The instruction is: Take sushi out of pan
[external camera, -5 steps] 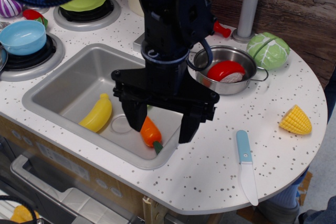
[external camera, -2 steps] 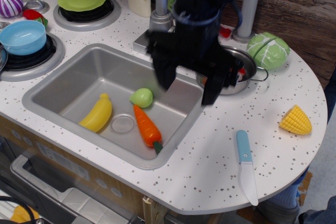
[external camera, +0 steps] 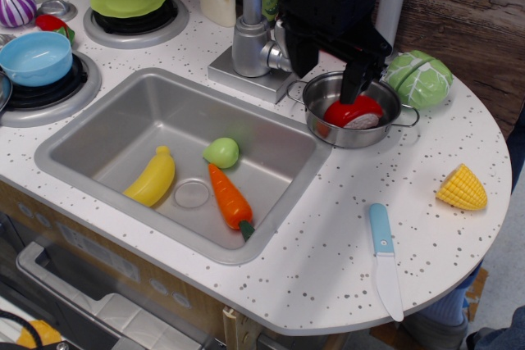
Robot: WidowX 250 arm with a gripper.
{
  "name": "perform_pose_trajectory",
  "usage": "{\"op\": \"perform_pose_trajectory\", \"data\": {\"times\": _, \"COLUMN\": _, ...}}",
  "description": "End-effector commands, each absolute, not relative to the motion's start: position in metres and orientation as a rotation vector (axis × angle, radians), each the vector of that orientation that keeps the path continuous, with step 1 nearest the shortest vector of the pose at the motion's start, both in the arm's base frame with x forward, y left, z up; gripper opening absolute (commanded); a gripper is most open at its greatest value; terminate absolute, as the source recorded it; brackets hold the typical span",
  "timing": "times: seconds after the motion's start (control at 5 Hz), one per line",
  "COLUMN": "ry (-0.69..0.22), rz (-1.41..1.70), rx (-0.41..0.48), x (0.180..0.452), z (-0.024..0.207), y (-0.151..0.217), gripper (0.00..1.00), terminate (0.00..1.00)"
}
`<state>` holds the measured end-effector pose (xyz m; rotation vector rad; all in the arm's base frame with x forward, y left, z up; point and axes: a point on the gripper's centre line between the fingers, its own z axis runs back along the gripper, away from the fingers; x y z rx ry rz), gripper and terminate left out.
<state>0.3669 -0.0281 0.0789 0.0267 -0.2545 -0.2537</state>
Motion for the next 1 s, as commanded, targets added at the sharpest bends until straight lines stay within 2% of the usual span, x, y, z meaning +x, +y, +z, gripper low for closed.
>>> {"op": "perform_pose_trajectory", "data": {"times": 0.0, "ry": -0.371, "rz": -0.312, "rx": 0.014, "x": 0.405, "z": 0.072, "y": -0.024, "gripper": 1.00, "terminate": 0.00}}
{"op": "perform_pose_trajectory", "data": {"times": 0.4, "ry": -0.412, "rz": -0.317, "rx": -0.022, "x": 0.422, "z": 0.051, "y": -0.040, "gripper": 1.00, "terminate": 0.00}}
{"op": "perform_pose_trajectory", "data": {"times": 0.8, "ry": -0.417, "rz": -0.295, "rx": -0.082, "x": 0.421, "z": 0.031, "y": -0.037, "gripper": 1.00, "terminate": 0.00}}
